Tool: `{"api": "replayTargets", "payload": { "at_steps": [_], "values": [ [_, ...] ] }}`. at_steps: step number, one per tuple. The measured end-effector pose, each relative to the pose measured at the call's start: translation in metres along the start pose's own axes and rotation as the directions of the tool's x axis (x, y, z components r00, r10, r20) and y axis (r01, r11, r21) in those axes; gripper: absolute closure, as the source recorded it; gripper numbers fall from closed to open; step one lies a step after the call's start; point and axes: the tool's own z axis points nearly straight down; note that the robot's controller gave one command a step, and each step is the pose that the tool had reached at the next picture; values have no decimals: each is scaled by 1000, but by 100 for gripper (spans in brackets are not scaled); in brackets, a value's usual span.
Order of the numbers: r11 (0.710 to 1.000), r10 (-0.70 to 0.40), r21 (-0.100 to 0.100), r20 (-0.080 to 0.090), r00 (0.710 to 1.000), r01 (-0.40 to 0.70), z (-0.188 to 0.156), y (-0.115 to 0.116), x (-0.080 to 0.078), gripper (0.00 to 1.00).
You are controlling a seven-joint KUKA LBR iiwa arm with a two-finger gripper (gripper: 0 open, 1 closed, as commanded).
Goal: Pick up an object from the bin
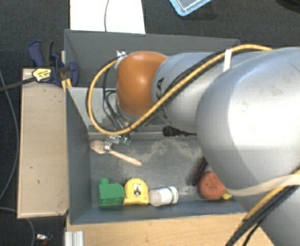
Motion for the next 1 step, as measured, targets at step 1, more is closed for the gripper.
{"api": "replayTargets", "payload": {
  "at_steps": [1],
  "values": [
    [1000, -3, -4, 7, 1000, 3, -46, 4, -6, 100]
  ]
}}
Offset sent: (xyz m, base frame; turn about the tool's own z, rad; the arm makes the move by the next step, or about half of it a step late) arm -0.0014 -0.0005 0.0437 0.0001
